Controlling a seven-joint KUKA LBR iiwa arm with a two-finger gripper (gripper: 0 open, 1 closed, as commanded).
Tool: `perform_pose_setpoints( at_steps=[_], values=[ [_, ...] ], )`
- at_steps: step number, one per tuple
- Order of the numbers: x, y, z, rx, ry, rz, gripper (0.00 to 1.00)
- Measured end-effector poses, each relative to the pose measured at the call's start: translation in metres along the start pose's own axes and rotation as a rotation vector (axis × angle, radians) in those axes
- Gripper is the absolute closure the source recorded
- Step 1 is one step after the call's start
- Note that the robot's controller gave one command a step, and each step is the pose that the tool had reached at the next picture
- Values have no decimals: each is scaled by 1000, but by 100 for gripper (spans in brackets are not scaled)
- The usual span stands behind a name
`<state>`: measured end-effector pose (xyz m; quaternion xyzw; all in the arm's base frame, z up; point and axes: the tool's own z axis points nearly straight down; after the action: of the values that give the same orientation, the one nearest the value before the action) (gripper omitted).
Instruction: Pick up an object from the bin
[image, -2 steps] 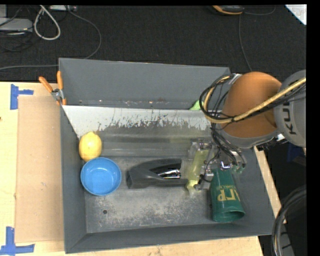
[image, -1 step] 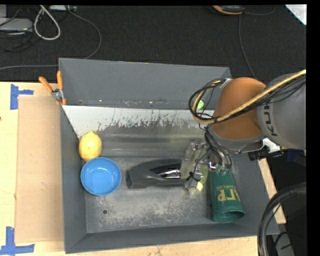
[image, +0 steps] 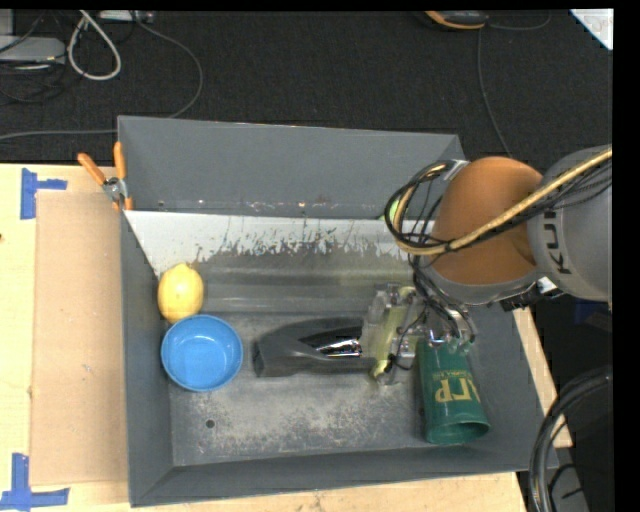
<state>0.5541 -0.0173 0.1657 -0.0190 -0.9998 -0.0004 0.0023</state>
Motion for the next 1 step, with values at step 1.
perform_pose_setpoints(
  at_steps=[1],
  values=[
    [-18, 35, 63, 0, 8, 151, 0]
  ],
)
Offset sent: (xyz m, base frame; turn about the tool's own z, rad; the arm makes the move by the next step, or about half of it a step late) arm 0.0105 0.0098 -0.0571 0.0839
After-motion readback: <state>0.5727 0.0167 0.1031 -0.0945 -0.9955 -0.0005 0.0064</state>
